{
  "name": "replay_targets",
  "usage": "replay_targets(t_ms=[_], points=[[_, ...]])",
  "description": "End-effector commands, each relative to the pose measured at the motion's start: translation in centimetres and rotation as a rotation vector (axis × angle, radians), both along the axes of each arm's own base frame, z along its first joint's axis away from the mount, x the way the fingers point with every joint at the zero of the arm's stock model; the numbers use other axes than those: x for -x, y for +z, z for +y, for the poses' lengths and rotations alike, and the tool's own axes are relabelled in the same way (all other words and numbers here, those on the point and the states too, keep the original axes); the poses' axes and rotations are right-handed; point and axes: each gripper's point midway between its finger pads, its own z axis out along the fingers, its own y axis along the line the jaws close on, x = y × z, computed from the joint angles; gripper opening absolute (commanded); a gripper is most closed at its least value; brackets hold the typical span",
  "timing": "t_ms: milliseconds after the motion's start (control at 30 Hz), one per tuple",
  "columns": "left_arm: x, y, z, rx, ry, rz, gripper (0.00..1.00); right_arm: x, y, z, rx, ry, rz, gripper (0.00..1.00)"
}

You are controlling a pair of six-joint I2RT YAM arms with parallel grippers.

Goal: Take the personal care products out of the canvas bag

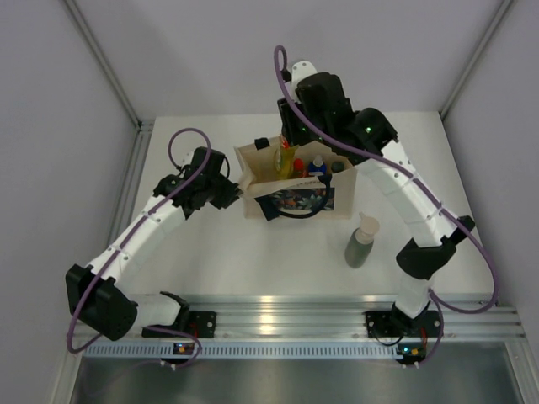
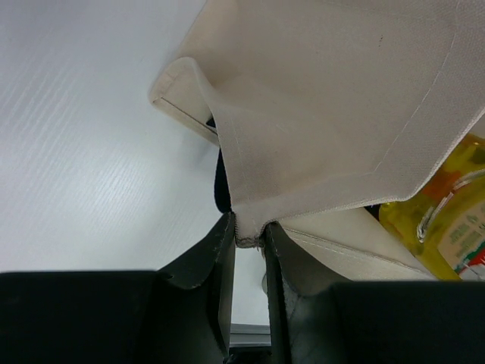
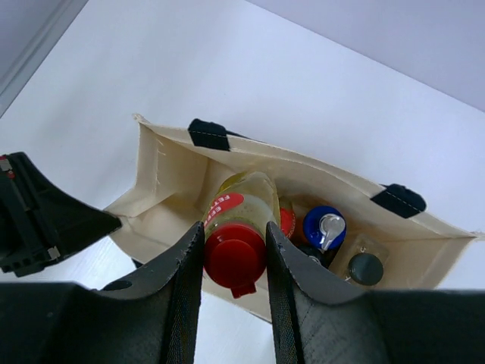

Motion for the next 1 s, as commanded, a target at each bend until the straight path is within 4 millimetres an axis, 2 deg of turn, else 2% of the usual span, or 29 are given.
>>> replay_targets(t_ms=[0,167,533,667,867,900,967], points=[[-0.6,0.0,-0.4,-0.001,-0.015,-0.003,0.00,2.7,10.4,-2.3,-0.184,-0.005,-0.220,0.00],[-0.5,-0.1,-0.3,-0.004,-0.009,-0.003,0.00,4.3,13.0,-3.8,-0.236,-0.015,-0.266,0.00],[-0.6,-0.2,-0.4,-0.002,-0.005,0.001,0.00,7.4,15.6,-5.9,-0.317,0.014,-0.295,0.00],[-0.7,-0.2,-0.3,-0.002,-0.003,0.000,0.00,8.5,15.0,-5.8,-0.282,0.081,-0.295,0.00],[-0.7,-0.4,-0.3,-0.007,-0.002,0.007,0.00,9.7,14.3,-6.7,-0.283,0.087,-0.301,0.00],[-0.7,-0.5,-0.3,-0.006,-0.003,0.009,0.00,10.0,13.7,-6.9,-0.278,0.092,-0.297,0.00],[-0.6,-0.6,-0.4,-0.006,-0.005,0.012,0.00,10.4,13.7,-6.7,-0.298,0.114,-0.311,0.00]])
